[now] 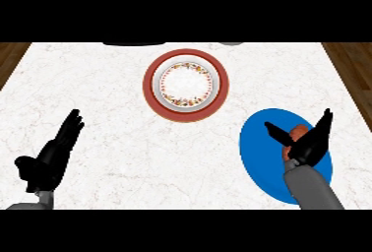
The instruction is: Pick the sweet potato from the plate and place it in the plate
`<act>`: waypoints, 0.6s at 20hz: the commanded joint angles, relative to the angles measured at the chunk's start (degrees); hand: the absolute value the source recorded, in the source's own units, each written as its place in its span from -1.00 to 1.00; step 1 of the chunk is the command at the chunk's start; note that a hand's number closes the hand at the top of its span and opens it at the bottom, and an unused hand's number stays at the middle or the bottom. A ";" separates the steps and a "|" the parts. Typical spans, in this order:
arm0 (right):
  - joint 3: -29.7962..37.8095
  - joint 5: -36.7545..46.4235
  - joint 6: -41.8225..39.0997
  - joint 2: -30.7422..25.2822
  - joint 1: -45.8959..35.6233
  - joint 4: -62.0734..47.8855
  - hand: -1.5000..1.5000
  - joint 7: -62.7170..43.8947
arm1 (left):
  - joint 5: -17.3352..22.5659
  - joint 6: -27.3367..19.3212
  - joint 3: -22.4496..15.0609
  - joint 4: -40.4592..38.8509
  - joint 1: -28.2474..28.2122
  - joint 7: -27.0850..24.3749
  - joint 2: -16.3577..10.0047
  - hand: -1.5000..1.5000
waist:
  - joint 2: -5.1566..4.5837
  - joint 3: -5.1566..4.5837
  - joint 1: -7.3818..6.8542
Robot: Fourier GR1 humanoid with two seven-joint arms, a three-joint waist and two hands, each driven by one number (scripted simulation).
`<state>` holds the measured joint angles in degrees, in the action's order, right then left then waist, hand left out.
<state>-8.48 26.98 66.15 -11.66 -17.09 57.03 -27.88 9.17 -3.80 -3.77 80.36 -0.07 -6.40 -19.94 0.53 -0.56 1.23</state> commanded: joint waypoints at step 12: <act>-7.17 12.48 -31.27 -5.99 -1.20 14.55 -1.00 -46.49 | -1.58 -0.49 -0.44 -2.71 -0.78 -1.97 1.88 0.00 | 0.43 0.22 1.00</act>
<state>-13.84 36.27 42.31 -16.17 -19.51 64.87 -61.11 8.81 -3.55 -3.23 78.29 0.39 -7.37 -19.29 0.94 -0.45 1.98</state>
